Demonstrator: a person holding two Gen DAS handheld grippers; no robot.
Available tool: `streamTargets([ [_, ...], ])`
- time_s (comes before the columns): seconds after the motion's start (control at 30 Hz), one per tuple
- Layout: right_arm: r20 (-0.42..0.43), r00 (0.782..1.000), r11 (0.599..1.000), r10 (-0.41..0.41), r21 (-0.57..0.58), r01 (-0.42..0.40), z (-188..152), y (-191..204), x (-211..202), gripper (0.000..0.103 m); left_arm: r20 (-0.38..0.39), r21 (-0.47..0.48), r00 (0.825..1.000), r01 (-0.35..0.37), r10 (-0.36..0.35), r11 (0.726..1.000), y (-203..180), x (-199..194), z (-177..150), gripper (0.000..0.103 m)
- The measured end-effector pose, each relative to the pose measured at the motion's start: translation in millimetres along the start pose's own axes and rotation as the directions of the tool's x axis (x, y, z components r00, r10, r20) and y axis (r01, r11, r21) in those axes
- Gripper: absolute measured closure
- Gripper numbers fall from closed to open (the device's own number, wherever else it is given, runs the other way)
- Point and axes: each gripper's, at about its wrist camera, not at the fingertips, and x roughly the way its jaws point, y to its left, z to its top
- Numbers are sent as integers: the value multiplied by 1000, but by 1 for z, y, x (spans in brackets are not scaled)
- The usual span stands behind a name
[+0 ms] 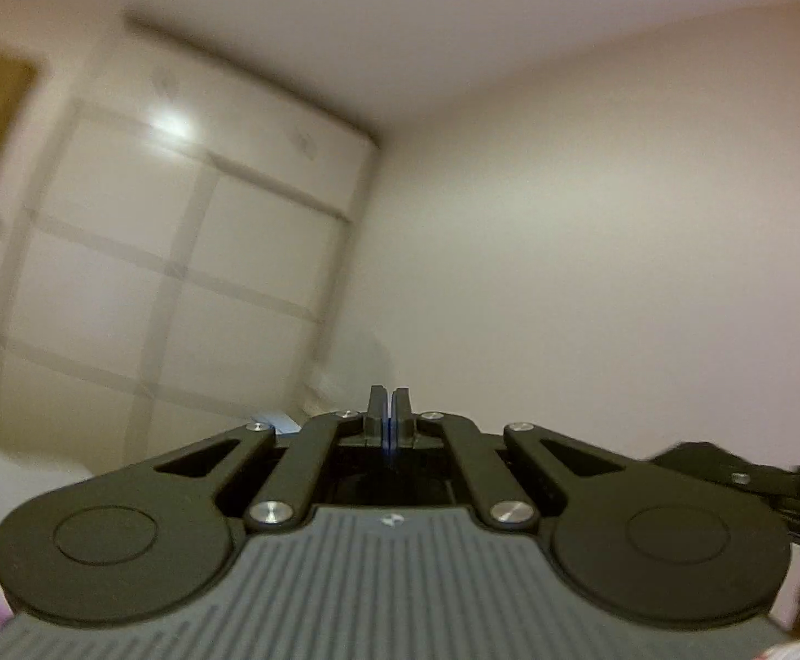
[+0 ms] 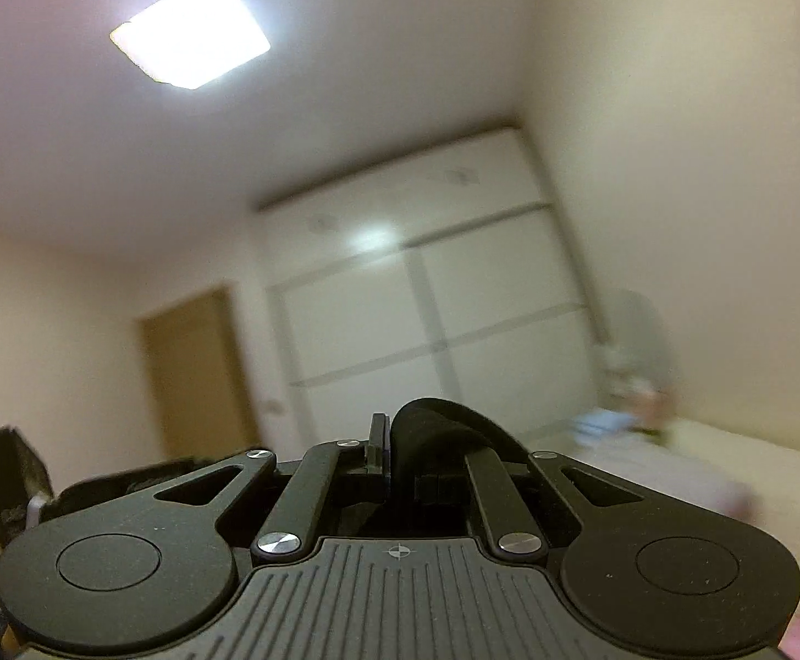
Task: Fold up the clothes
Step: 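Carry the black garment with both grippers and drop it onto the bed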
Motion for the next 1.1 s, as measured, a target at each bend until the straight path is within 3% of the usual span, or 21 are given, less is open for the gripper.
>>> streamTargets([
  [0.17,66,979,979,194,53,-198,33,82,85,97,142,76,980,-152,140,986,56,-45,102,103],
  [0.27,87,970,966,226,108,-234,52,117,127,97,204,100,958,-223,199,970,85,-65,150,103],
  [0.33,53,979,970,199,131,-205,55,124,149,97,162,111,966,-223,204,969,98,-54,153,103],
  [0.4,-35,992,979,124,166,-116,43,122,161,97,94,122,973,-221,210,968,110,-35,148,103],
  [0.47,-166,985,982,46,191,-14,20,110,173,96,-51,141,977,-198,207,970,121,-10,116,103],
  [0.5,-291,956,982,21,188,36,-2,97,182,94,-124,138,964,-219,236,966,129,-6,92,103],
  [0.53,-427,904,981,0,175,82,-26,84,193,89,-197,136,944,-240,264,961,137,-2,68,103],
  [0.57,-571,820,981,-16,151,124,-54,71,207,88,-269,136,919,-261,289,956,146,1,44,103],
  [0.63,-771,636,966,-37,135,219,-117,39,218,88,-404,140,850,-308,338,941,163,6,-4,103],
  [0.67,-817,574,961,-57,111,254,-142,24,213,84,-452,137,807,-359,381,923,171,-5,-29,103],
  [0.7,-844,529,956,-85,80,281,-164,10,205,79,-498,138,758,-409,420,902,179,-17,-53,103],
  [0.73,-863,497,956,-94,61,286,-178,3,192,65,-541,139,707,-459,455,878,187,-30,-77,103],
  [0.77,-877,471,958,-95,48,282,-189,-1,178,54,-577,137,657,-508,485,851,193,-48,-95,103],
  [0.83,-903,419,962,-97,23,271,-212,-10,149,54,-633,144,563,-588,531,796,199,-91,-123,103],
  [0.9,-919,385,967,-81,21,252,-222,-10,123,54,-667,164,477,-655,571,738,204,-135,-144,103],
  [0.93,-921,381,972,-78,16,236,-226,2,83,54,-682,167,441,-683,584,711,197,-161,-162,103],
  [1.0,-922,377,985,-83,-19,169,-234,24,42,54,-703,158,398,-721,590,675,180,-196,-179,103],
  [1.1,-916,391,996,-93,-85,37,-260,47,1,54,-731,149,337,-769,594,621,156,-247,-203,103],
])
